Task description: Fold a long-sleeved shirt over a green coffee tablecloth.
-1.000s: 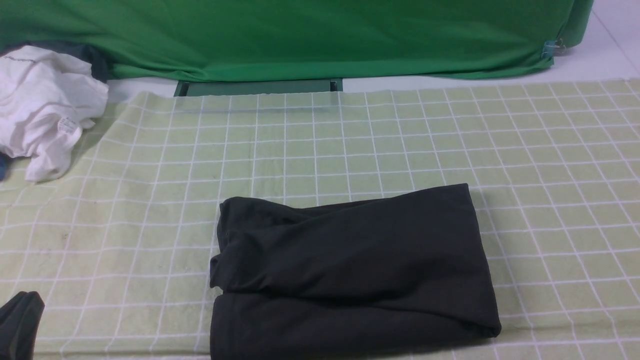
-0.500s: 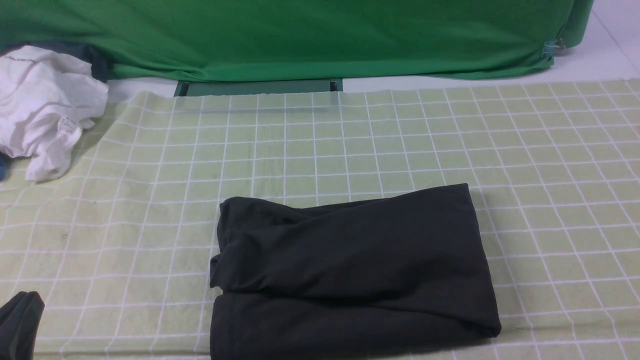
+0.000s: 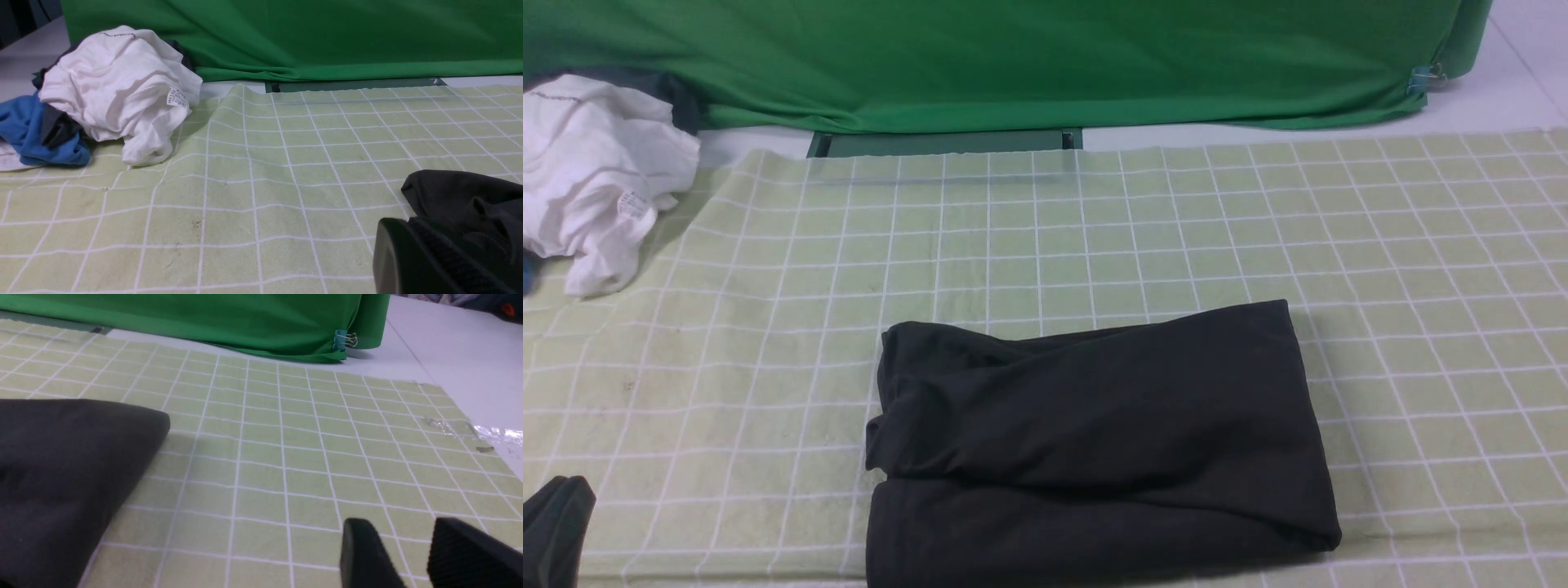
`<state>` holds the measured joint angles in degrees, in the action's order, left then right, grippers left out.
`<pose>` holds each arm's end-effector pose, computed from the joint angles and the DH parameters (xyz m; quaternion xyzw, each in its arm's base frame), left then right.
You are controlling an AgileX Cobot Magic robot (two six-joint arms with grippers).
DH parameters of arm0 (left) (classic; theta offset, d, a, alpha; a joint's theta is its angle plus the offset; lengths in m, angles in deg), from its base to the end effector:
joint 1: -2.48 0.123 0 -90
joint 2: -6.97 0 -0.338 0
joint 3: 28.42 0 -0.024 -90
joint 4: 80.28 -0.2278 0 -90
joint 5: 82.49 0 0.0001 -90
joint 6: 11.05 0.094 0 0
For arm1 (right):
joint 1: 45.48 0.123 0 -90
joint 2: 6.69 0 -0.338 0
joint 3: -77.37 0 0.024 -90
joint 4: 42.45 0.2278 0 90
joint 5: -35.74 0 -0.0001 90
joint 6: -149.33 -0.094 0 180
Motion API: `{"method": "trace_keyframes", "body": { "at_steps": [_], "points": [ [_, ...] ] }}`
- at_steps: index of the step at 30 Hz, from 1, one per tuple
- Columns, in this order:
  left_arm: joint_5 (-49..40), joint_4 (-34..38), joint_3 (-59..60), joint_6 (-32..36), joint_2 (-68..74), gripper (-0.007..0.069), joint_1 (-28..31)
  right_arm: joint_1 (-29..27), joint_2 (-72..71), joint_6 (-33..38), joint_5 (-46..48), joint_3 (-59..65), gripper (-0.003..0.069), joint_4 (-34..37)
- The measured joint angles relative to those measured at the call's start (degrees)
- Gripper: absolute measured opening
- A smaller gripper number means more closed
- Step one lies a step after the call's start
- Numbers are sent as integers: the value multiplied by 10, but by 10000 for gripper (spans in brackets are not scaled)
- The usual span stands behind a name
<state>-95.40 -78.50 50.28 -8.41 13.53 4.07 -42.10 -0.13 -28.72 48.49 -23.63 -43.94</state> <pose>-0.0177 -0.0011 0.1909 -0.0022 0.7556 0.0116 0.6549 -0.0175 -0.0016 0.1895 -0.0429 0.7552 -0.0023 0.6540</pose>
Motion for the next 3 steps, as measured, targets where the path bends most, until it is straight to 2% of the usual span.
{"method": "trace_keyframes", "body": {
  "at_steps": [3],
  "points": [
    [0, 0, 0, 3, 0, 16, 0, 0, 0, 0, 0, 0, 242, 0]
  ]
}}
